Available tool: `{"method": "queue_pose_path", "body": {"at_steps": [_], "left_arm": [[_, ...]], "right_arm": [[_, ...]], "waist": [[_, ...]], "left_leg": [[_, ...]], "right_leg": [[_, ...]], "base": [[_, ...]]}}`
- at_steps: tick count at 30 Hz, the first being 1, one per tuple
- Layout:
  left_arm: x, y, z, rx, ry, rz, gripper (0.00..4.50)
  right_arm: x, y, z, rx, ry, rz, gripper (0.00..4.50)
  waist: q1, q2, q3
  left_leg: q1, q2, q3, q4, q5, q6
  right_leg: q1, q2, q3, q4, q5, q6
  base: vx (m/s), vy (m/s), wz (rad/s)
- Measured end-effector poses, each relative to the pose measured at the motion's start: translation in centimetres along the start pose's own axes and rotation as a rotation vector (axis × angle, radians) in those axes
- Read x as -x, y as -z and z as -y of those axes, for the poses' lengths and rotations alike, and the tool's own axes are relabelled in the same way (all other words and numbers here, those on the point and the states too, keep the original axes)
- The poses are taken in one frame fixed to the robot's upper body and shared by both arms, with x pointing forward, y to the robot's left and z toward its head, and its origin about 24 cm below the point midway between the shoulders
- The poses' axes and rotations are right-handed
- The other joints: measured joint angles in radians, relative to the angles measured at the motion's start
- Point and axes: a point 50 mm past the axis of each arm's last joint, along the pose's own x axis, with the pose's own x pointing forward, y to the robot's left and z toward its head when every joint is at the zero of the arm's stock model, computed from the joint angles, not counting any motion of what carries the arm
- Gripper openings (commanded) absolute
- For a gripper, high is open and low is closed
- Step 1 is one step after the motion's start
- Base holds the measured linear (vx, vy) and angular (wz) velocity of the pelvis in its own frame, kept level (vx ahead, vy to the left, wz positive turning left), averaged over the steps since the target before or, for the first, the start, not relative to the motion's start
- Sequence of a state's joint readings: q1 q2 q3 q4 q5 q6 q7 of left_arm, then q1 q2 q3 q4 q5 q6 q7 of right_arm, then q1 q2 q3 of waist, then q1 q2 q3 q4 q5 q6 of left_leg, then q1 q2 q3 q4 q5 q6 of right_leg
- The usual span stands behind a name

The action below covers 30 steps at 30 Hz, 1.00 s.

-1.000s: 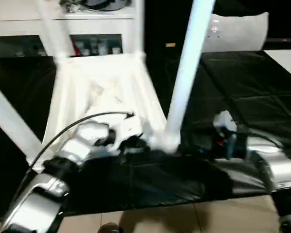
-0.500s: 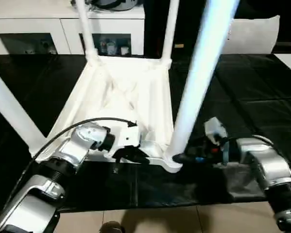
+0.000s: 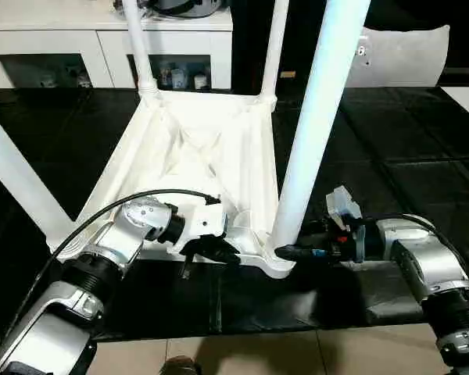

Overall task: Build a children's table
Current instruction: Rotate leg to tighten

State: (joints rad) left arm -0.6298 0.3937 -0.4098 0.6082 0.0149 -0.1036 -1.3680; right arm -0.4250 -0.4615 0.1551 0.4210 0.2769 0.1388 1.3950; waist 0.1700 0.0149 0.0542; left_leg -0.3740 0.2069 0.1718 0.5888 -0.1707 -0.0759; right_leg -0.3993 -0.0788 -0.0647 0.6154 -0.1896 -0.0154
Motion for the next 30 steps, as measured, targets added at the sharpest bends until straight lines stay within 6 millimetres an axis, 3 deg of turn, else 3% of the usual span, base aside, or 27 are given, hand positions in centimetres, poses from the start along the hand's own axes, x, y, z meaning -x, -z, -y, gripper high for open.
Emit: {"method": "queue_pose_path", "body": {"at_steps": [5,11,14,17,19,21,24,30], "left_arm": [[-0.5,0.0,-0.4,0.087,-0.058,0.005,0.00],[-1.2,0.2,-1.6,0.229,-0.239,-0.012,0.00],[-1.8,0.0,-2.7,0.291,-0.357,-0.026,0.00],[-2.6,-0.6,-3.6,0.325,-0.461,-0.043,0.00],[-3.2,-1.0,-3.8,0.331,-0.495,-0.043,0.00],[-3.9,-1.5,-4.2,0.329,-0.544,-0.052,0.00],[-4.2,-2.0,-4.4,0.316,-0.566,-0.051,0.00],[-4.0,-2.5,-4.5,0.249,-0.534,-0.039,0.00]], "right_arm": [[-0.2,0.5,-0.1,-0.039,0.081,0.026,1.96],[-1.7,0.7,1.4,-0.120,0.365,0.074,1.96],[-3.3,0.3,2.8,-0.178,0.550,0.106,1.96],[-4.6,-0.4,4.0,-0.231,0.712,0.119,1.96],[-4.9,-0.6,4.4,-0.248,0.771,0.135,2.66],[-5.5,-1.0,4.9,-0.270,0.836,0.174,2.66],[-5.4,-1.2,5.0,-0.259,0.863,0.196,3.10],[-3.1,-0.7,4.3,-0.168,0.778,0.192,3.60]], "waist": [[0.002,0.001,-0.001],[-0.050,0.000,0.000],[-0.085,-0.001,0.001],[-0.109,-0.001,0.001],[-0.116,0.000,0.001],[-0.118,0.000,0.001],[-0.113,0.000,0.000],[-0.081,0.001,0.000]], "left_leg": [[0.004,0.000,0.000,0.001,0.000,0.000],[0.022,-0.001,0.000,-0.001,0.000,0.000],[0.023,-0.001,-0.002,-0.001,0.000,0.000],[0.022,-0.002,-0.003,-0.002,0.000,0.000],[0.021,-0.002,-0.003,-0.005,0.000,0.000],[0.019,-0.003,-0.002,-0.004,0.000,0.000],[0.017,-0.006,-0.001,-0.006,-0.001,0.001],[0.005,-0.005,0.000,-0.011,0.000,0.004]], "right_leg": [[0.005,-0.001,0.000,0.000,0.000,0.000],[0.017,-0.001,-0.001,-0.003,-0.001,0.003],[0.015,-0.003,-0.005,-0.007,-0.001,0.003],[0.011,-0.005,-0.010,-0.012,-0.001,0.003],[0.011,-0.005,-0.010,-0.017,-0.001,0.003],[0.010,-0.005,-0.009,-0.020,0.007,-0.001],[0.007,-0.009,-0.007,-0.021,0.018,0.000],[-0.006,-0.008,-0.010,-0.019,0.019,-0.002]], "base": [[0.000,0.000,0.00],[0.000,0.000,0.00],[0.000,0.000,0.00],[0.000,0.000,0.00],[0.000,0.000,0.00],[0.000,0.000,0.00],[0.000,0.000,0.00],[0.000,0.000,0.00]]}}
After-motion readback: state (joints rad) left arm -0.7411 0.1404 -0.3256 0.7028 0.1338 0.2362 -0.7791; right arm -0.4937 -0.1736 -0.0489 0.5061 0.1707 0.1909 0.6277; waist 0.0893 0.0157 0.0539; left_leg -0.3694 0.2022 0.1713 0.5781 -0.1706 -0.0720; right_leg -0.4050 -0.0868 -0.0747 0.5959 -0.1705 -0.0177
